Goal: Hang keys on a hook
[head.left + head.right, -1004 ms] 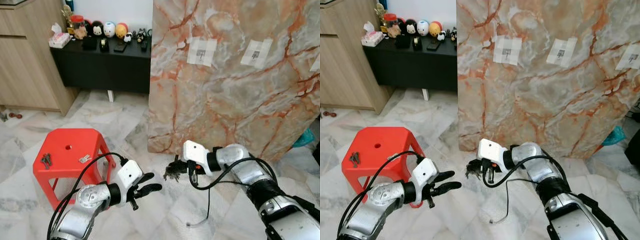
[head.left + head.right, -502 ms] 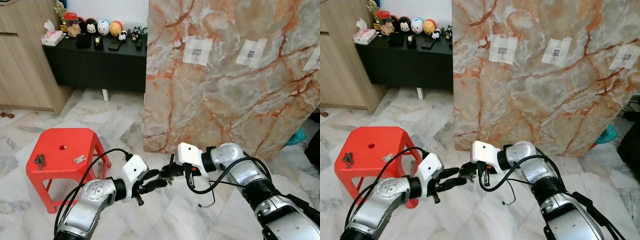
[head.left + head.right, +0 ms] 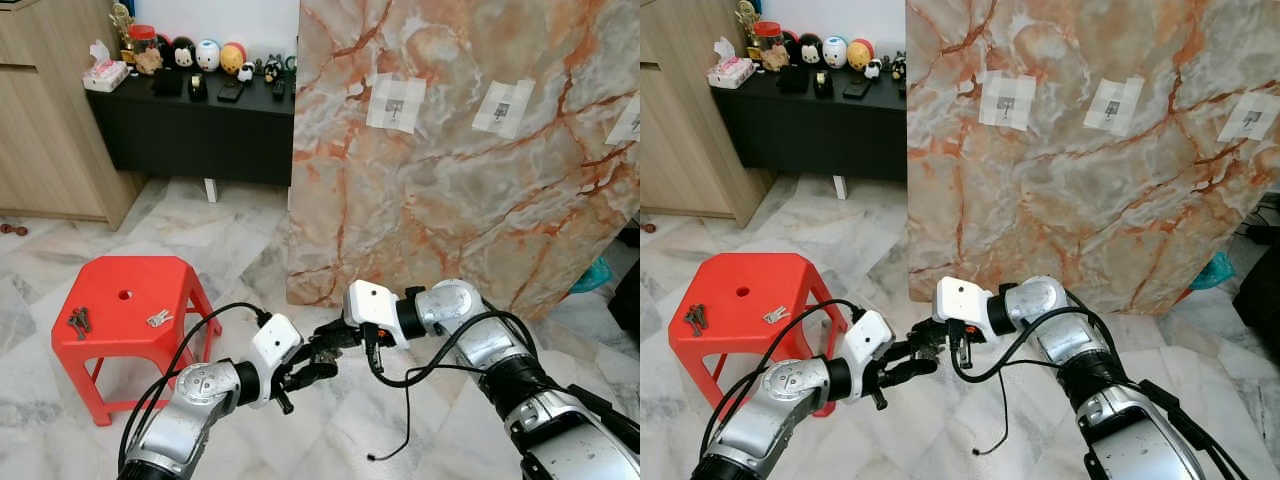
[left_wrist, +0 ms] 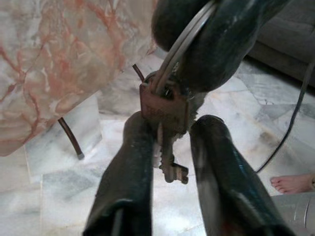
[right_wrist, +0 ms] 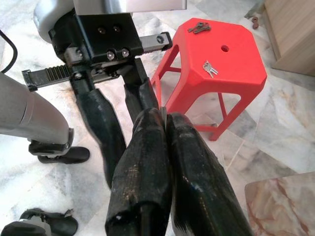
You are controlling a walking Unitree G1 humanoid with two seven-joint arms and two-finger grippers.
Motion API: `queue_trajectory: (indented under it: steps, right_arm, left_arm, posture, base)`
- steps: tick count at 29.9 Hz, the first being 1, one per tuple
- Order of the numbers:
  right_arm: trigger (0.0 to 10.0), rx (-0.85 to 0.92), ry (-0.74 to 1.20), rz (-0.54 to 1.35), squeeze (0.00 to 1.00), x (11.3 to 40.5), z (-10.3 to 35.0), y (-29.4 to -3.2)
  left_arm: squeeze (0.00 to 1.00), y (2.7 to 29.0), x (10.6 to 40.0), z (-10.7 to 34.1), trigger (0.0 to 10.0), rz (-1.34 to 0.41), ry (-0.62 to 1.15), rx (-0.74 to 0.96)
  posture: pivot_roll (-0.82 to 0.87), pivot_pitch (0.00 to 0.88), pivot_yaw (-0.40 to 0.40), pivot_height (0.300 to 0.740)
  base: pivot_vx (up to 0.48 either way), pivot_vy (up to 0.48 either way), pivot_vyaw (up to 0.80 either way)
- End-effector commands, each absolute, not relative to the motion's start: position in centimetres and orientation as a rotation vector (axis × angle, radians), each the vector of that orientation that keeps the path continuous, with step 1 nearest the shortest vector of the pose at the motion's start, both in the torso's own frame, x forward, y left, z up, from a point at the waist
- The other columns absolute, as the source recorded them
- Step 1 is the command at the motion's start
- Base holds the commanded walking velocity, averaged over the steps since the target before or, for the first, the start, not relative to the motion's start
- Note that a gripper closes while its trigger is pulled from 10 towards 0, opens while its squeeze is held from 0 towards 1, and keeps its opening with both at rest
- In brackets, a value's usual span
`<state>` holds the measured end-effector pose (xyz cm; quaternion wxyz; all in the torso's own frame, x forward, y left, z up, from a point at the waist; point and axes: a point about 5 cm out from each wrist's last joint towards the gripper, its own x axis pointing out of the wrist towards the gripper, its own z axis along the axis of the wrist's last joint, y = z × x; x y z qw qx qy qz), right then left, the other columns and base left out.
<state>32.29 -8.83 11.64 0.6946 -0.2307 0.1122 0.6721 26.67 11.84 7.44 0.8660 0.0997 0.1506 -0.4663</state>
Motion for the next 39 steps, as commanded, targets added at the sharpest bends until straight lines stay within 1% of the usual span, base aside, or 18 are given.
queue_trajectory:
  steps: [1, 21, 31, 39]
  right_arm:
    - [10.0, -0.523, 0.223, 1.492, 0.0, 32.5, 12.3, -9.0]
    - [10.0, -0.516, 0.233, 1.498, 0.0, 32.2, 11.9, -9.0]
    - [10.0, -0.539, 0.275, 1.516, 0.0, 31.9, 11.3, -9.5]
    - [10.0, -0.542, 0.318, 1.53, 0.0, 31.6, 10.8, -9.7]
  left_arm:
    - [0.0, 11.6, 26.9, 7.6, 0.0, -0.986, 0.307, 0.236]
    - [0.0, 12.3, 27.1, 8.0, 0.0, -0.973, 0.305, 0.247]
    - [0.0, 13.2, 26.9, 7.9, 0.0, -0.946, 0.331, 0.297]
    - [0.0, 13.3, 26.7, 7.7, 0.0, -0.965, 0.346, 0.32]
  posture:
    - [0.07, 0.0, -0.155, 0.74]
    - [0.07, 0.0, -0.15, 0.74]
    - [0.07, 0.0, -0.149, 0.74]
    - [0.07, 0.0, -0.148, 0.74]
  base:
    - [0.0, 0.0, 0.0]
    - [0.0, 0.0, 0.0]
    - [0.0, 0.0, 0.0]
    - [0.0, 0.0, 0.0]
